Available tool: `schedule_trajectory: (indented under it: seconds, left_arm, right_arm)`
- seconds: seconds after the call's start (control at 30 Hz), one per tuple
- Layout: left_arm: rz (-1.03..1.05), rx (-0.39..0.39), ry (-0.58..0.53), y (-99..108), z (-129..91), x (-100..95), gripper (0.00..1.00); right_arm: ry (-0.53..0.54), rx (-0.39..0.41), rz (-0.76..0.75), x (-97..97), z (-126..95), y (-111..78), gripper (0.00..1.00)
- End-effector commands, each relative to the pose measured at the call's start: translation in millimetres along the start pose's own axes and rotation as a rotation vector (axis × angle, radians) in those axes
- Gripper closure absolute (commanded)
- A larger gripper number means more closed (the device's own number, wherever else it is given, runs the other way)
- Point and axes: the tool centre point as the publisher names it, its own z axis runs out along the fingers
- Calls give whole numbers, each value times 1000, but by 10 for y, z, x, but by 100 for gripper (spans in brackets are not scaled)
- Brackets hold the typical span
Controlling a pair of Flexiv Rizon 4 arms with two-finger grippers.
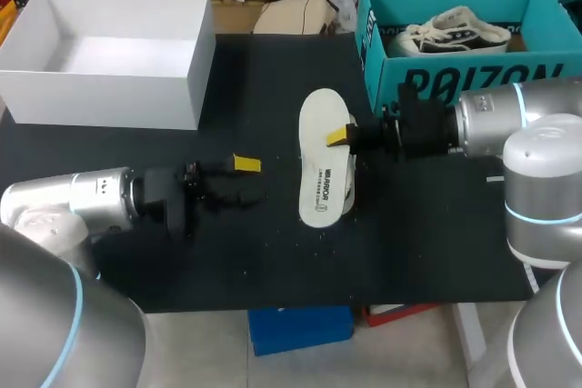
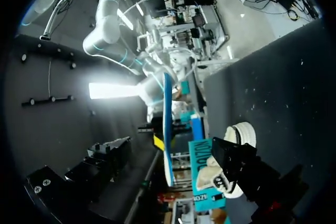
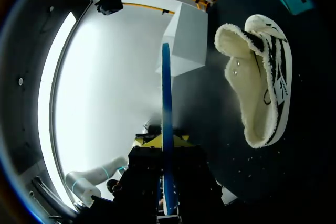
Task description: Take the shoe out of the shoebox, open the shoe tongue, remove and reinsert the insole, then place the shoe into the shoebox
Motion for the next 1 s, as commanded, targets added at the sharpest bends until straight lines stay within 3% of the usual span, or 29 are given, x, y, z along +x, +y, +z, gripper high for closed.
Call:
schedule_trajectory:
  seconds: [0.03, 0.67, 0.73, 0.8, 0.87, 0.9, 0.93, 1.0]
  left_arm:
    - [4, 49, -8, 168, 168, 60, 0]
    - [6, 152, -4, 129, 788, 76, 0]
    - [12, 157, -5, 138, 843, 59, 10]
    - [19, 160, -2, 144, 886, 48, 13]
    - [28, 165, 12, 149, 937, 47, 29]
    - [33, 170, 19, 149, 954, 48, 48]
    - [44, 175, 26, 150, 966, 49, 55]
    - [50, 170, 32, 159, 994, 49, 56]
  right_arm:
    - [0, -3, 0, -3, 12, -6, 100]
    - [0, -3, 0, -3, 12, -6, 100]
    - [0, -3, 0, -3, 12, -6, 100]
    - [0, -3, 0, -3, 12, -6, 100]
    - [0, -3, 0, -3, 12, -6, 100]
    - [0, -3, 0, -3, 12, -6, 100]
    - [0, -3, 0, -3, 12, -6, 100]
    - [0, -3, 0, -3, 12, -6, 100]
